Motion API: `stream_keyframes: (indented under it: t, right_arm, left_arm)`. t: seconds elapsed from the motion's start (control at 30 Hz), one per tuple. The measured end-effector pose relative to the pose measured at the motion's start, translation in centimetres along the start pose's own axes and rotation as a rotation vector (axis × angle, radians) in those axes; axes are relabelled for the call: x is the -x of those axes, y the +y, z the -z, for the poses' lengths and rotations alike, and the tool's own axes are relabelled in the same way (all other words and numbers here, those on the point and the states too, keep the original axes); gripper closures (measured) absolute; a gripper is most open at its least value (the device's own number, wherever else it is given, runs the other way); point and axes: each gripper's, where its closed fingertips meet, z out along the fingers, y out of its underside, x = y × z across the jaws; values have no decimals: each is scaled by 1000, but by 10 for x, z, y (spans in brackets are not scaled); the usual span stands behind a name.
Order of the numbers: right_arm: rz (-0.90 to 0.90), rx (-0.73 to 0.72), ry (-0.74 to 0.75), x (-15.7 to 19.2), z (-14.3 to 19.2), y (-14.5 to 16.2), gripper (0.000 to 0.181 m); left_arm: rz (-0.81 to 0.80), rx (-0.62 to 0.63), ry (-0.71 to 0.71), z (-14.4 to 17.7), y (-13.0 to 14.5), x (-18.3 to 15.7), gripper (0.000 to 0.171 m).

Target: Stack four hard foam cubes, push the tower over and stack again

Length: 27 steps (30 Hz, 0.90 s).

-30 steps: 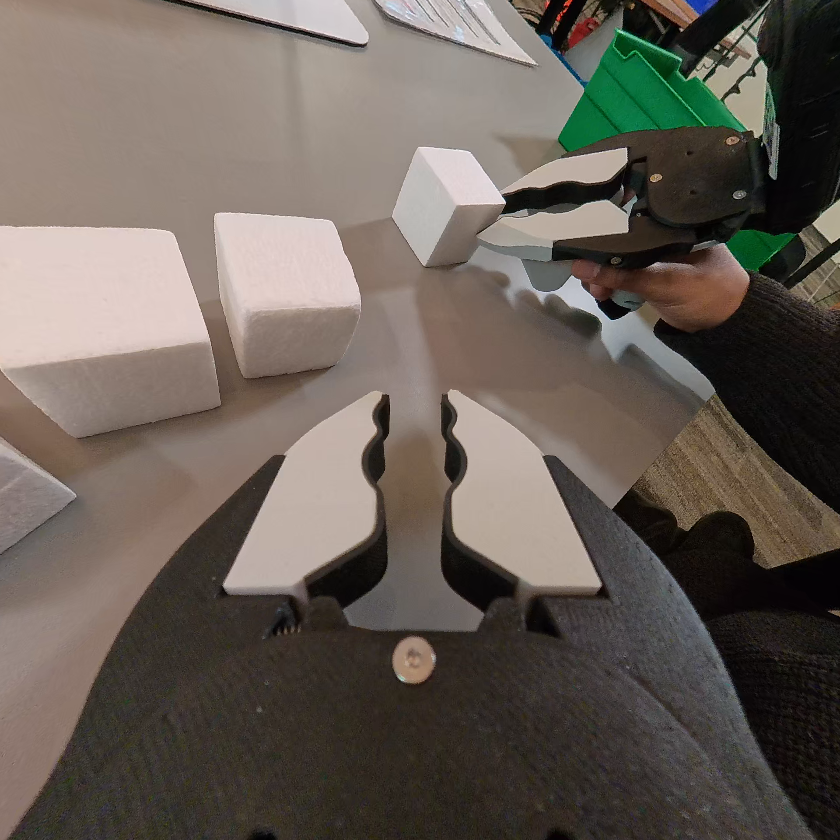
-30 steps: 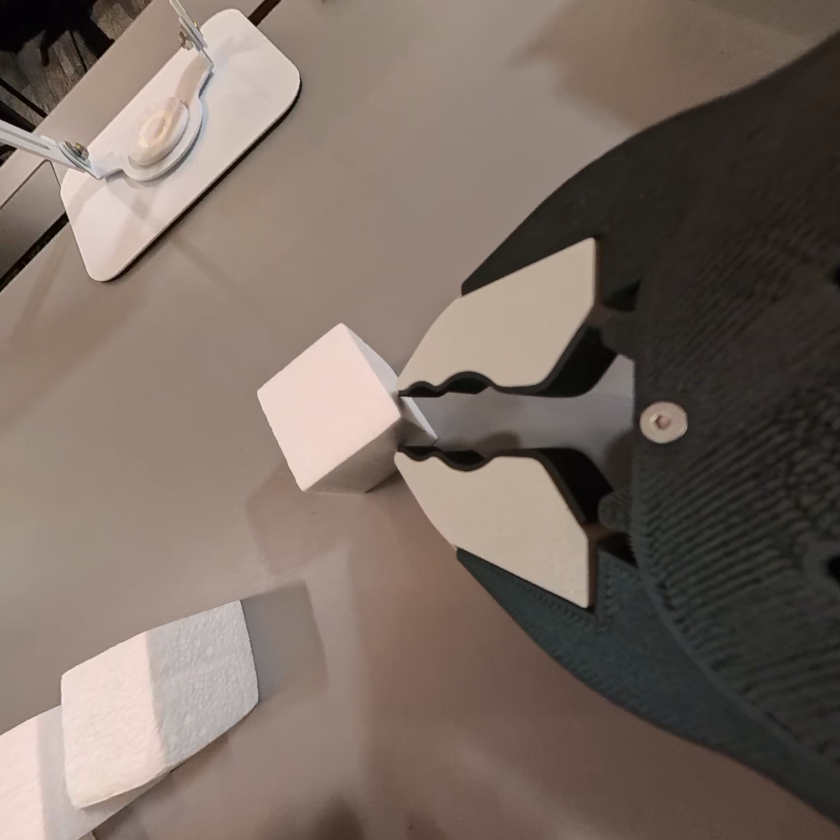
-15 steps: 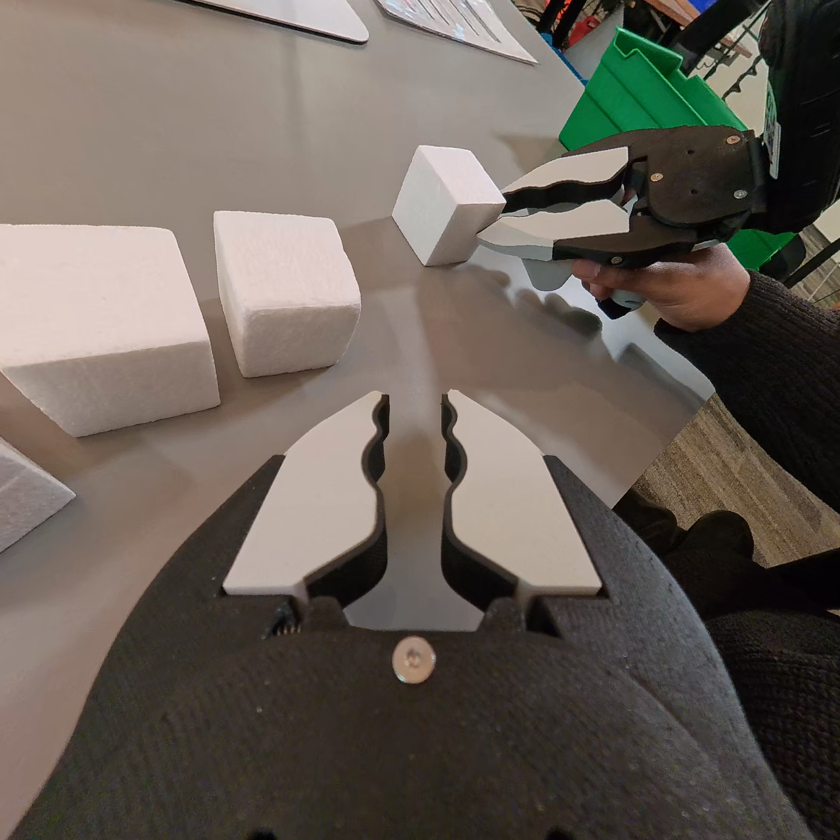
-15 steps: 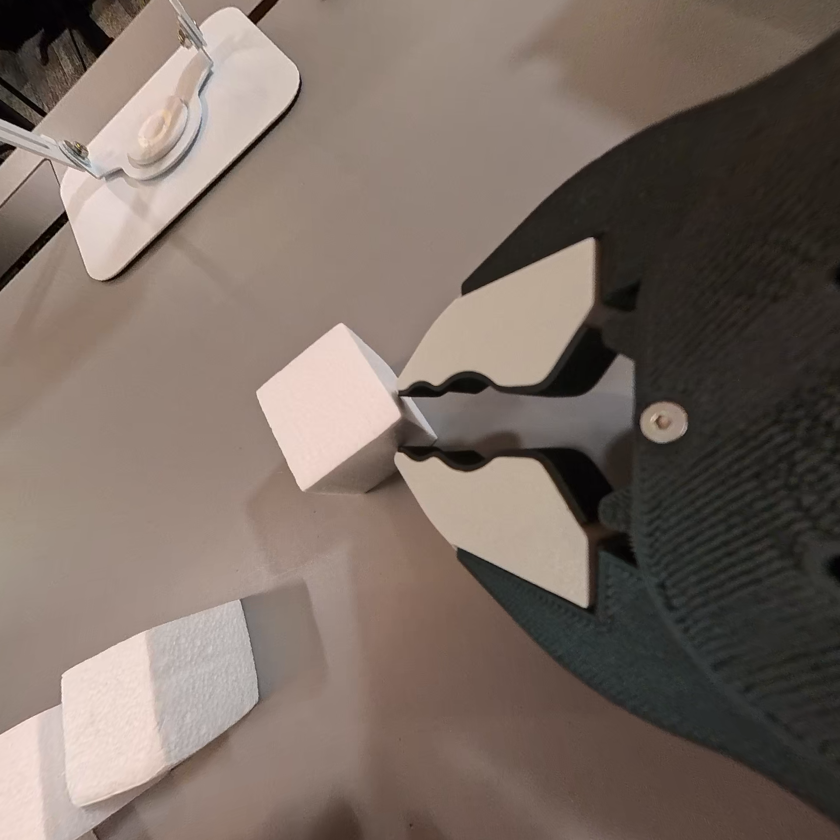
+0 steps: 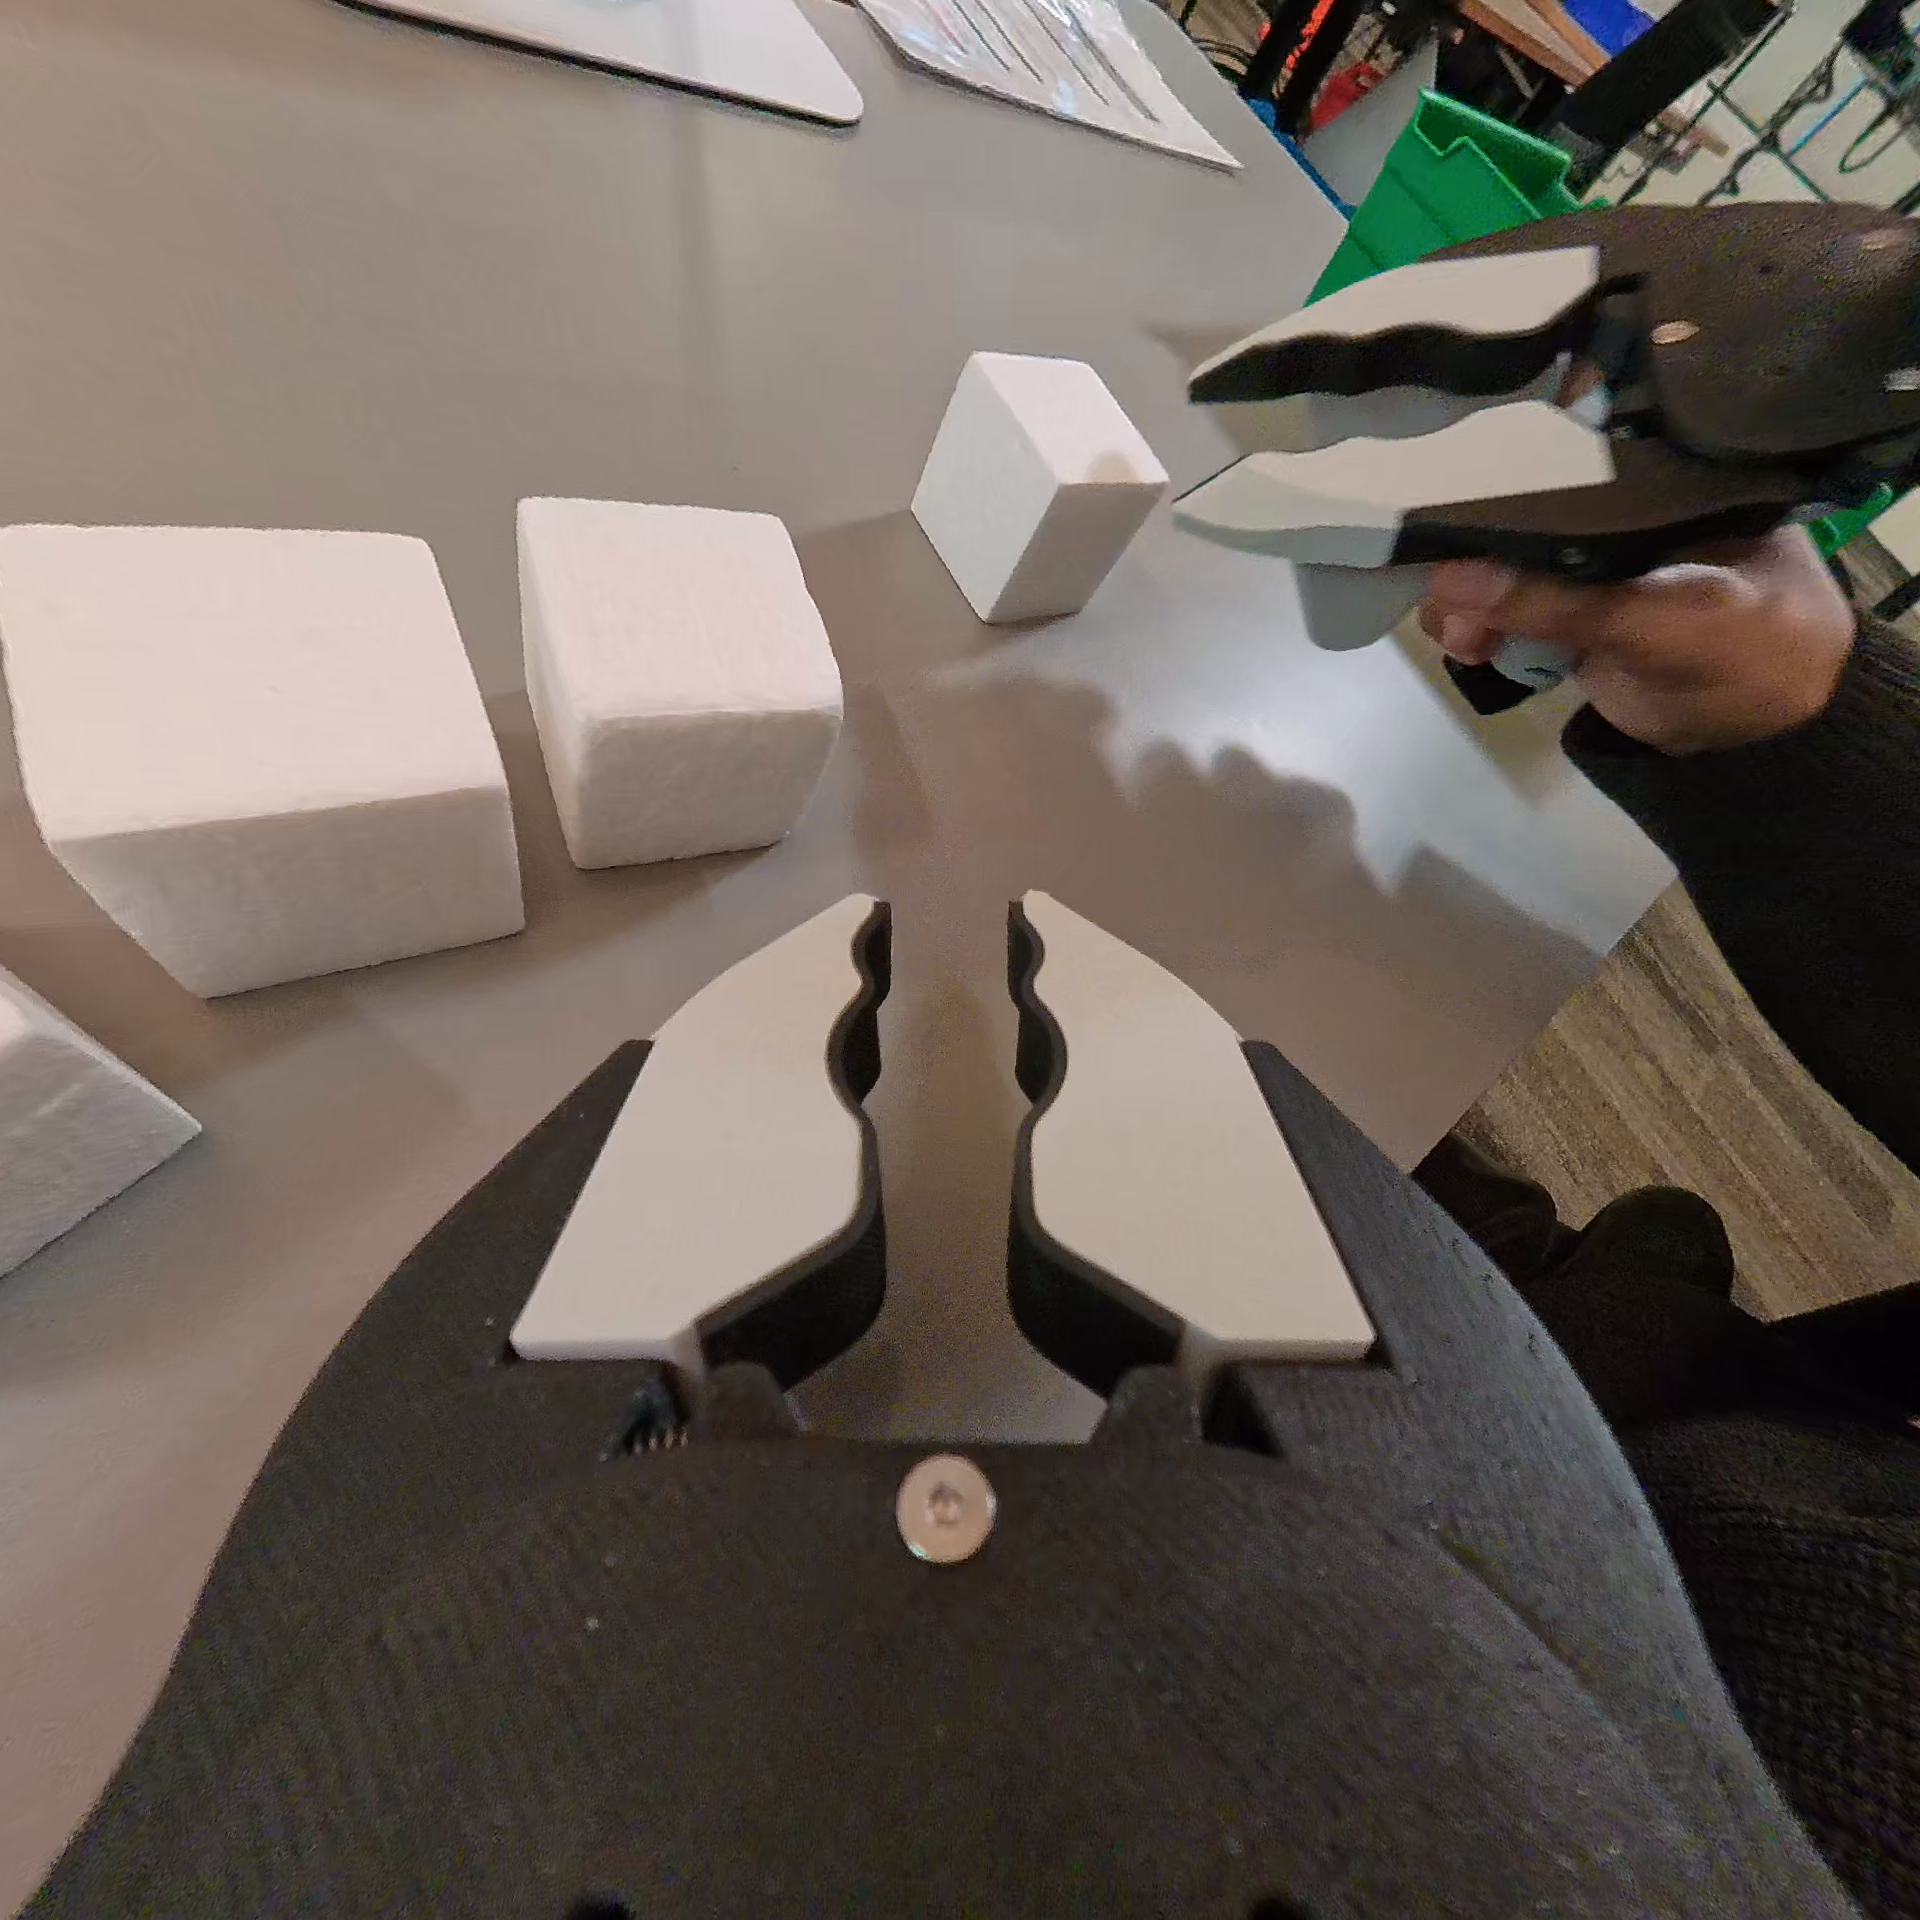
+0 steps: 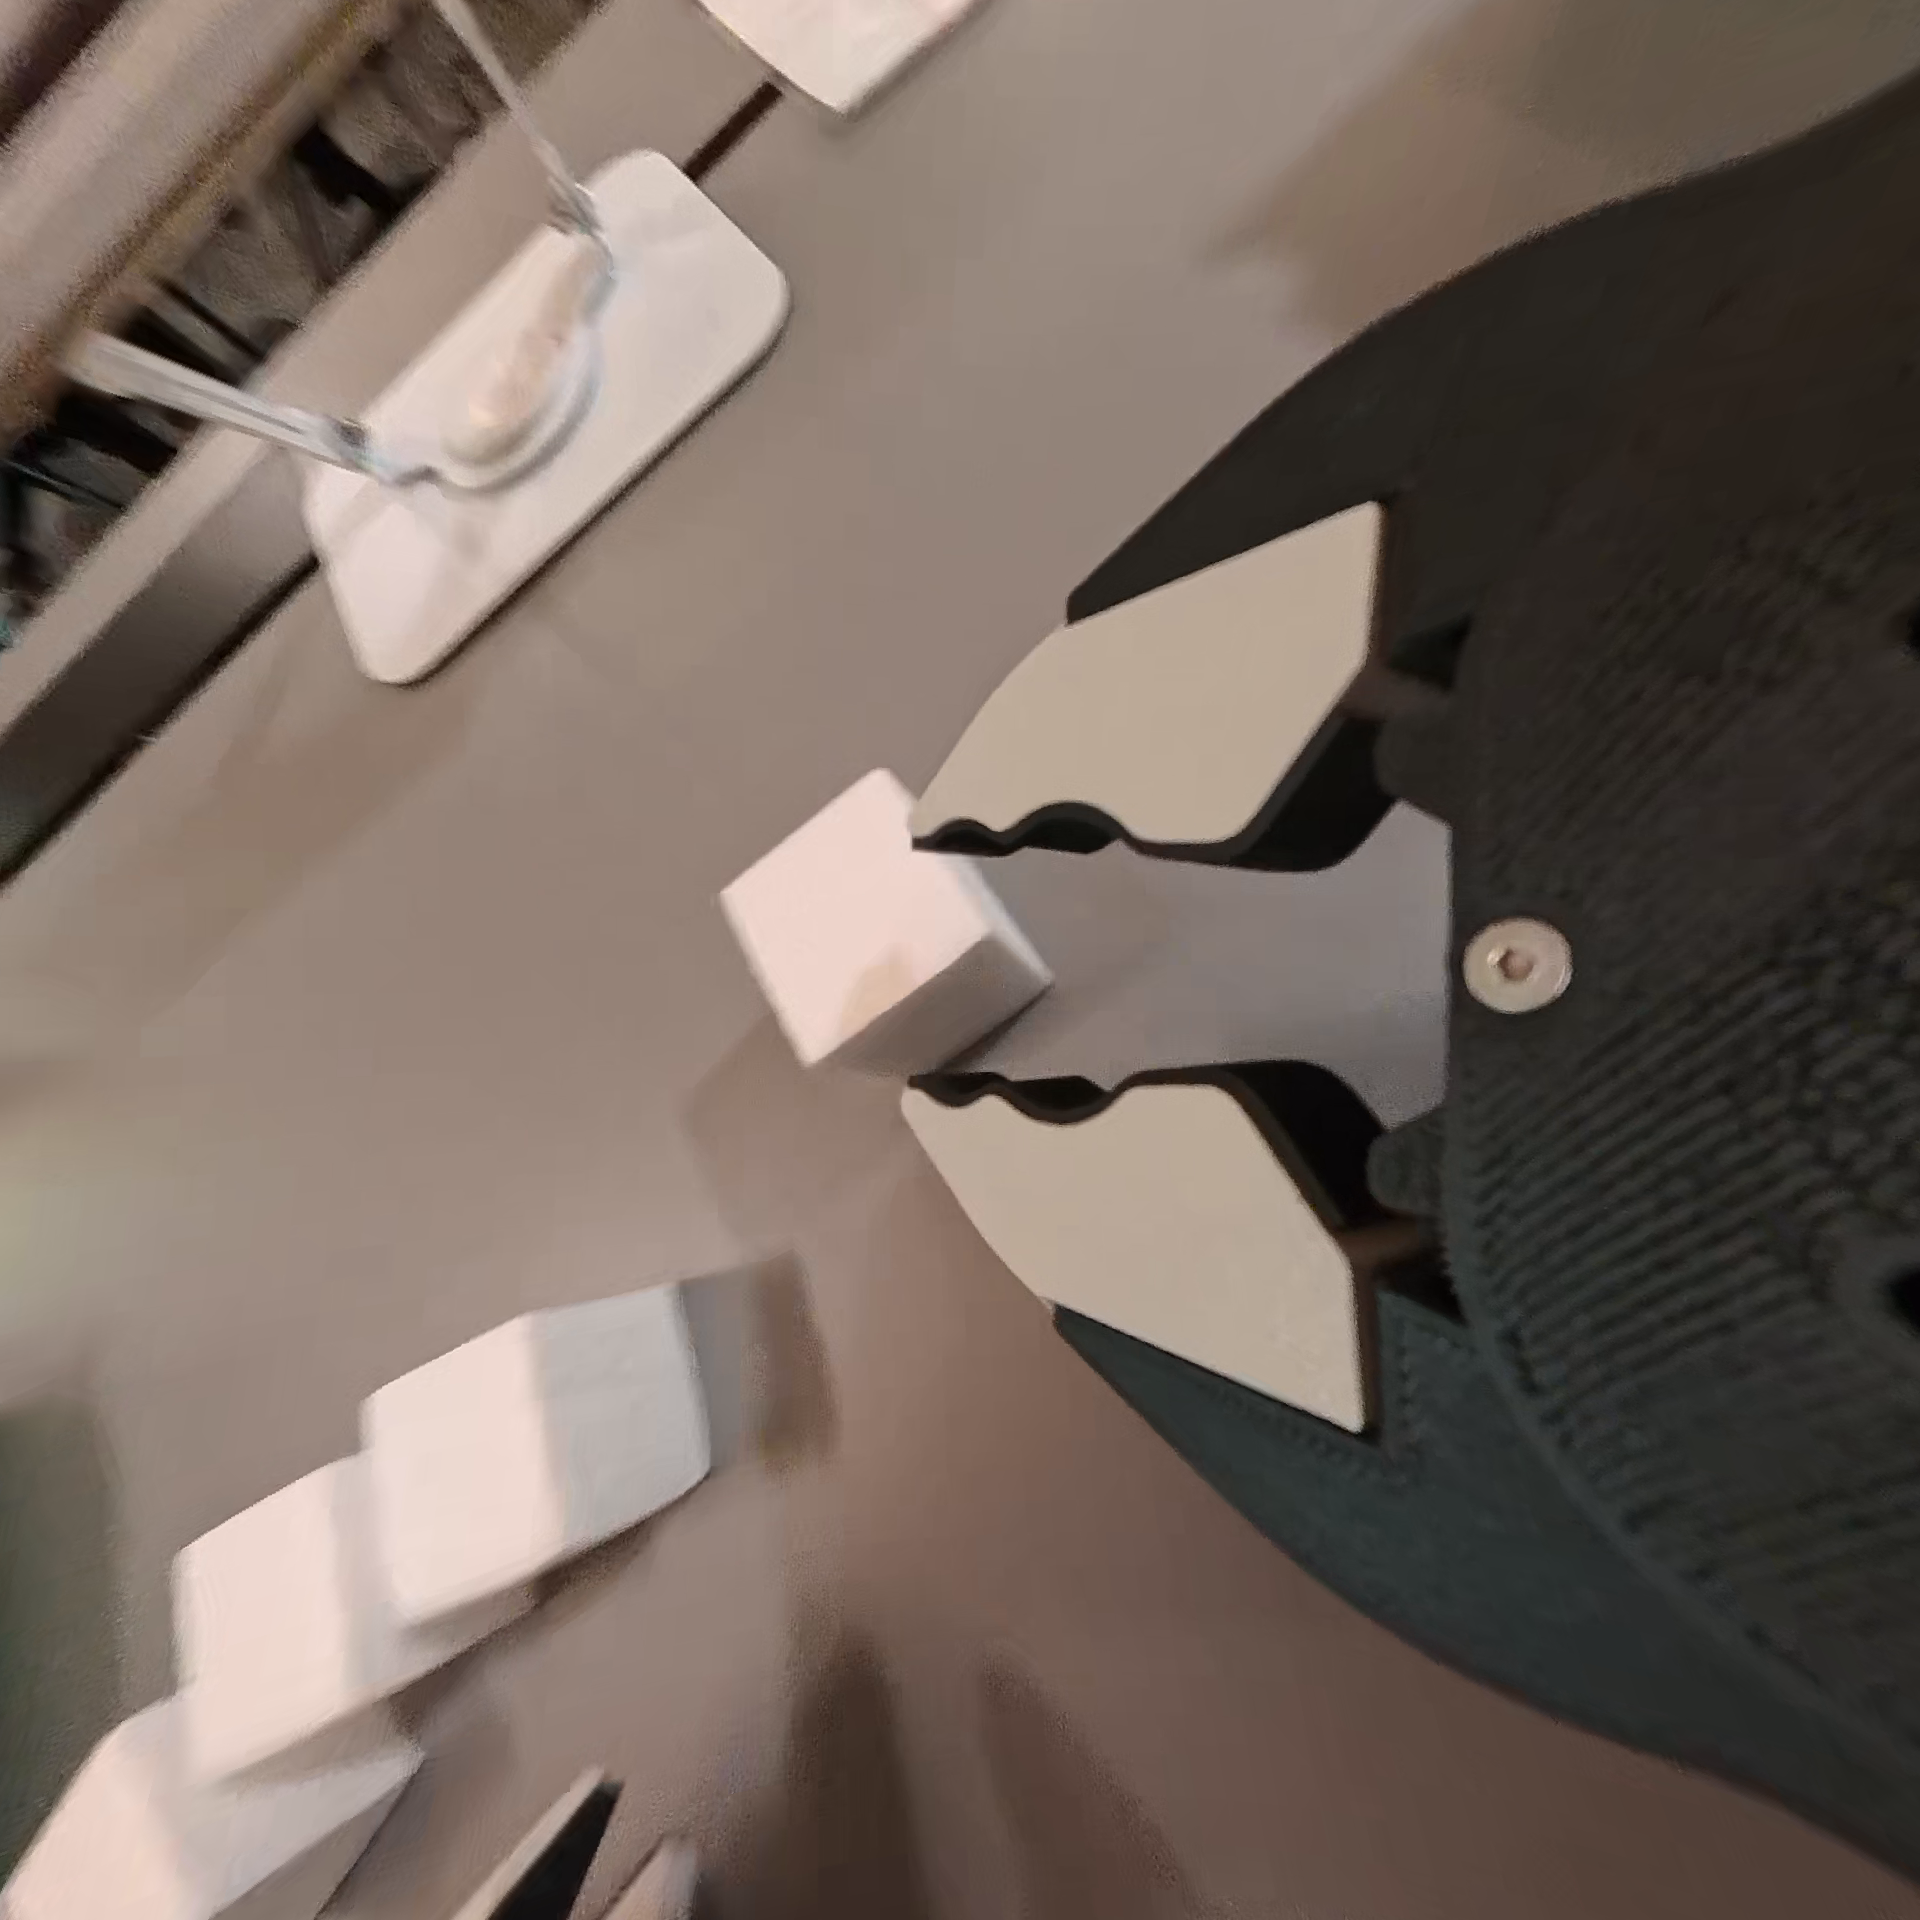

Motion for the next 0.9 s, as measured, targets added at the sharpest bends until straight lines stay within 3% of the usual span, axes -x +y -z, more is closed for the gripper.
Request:
stream_keyframes:
  t: [0.1, 0.2, 0.3, 0.4, 0.53, 0.57, 0.73, 0.9]
  right_arm:
    - [-8, -114, -57, 28, 7, -33, 134]
    - [-76, -145, -180, 67, -9, -43, 122]
    - [-129, -128, -249, 91, -33, -48, 113]
    - [-110, -117, -210, 95, -54, -54, 111]
    - [-40, -23, -195, 107, -82, -45, 112]
    - [-25, 0, -201, 110, -85, -43, 121]
    - [39, -115, -156, 98, -59, -65, 126]
    - [143, -268, -15, 34, -6, -101, 126]
  left_arm:
    - [11, -39, -25, 3, -7, 5, 151]
    - [35, -108, -78, 9, -18, 15, 151]
    - [69, -167, -108, 16, -26, 23, 152]
    - [119, -168, -89, 17, -25, 25, 151]
    - [126, -139, -66, 14, -20, 21, 150]
    - [120, -136, -67, 13, -20, 21, 150]
    - [116, -139, -70, 14, -20, 21, 150]
    - [120, -124, -59, 12, -18, 19, 150]
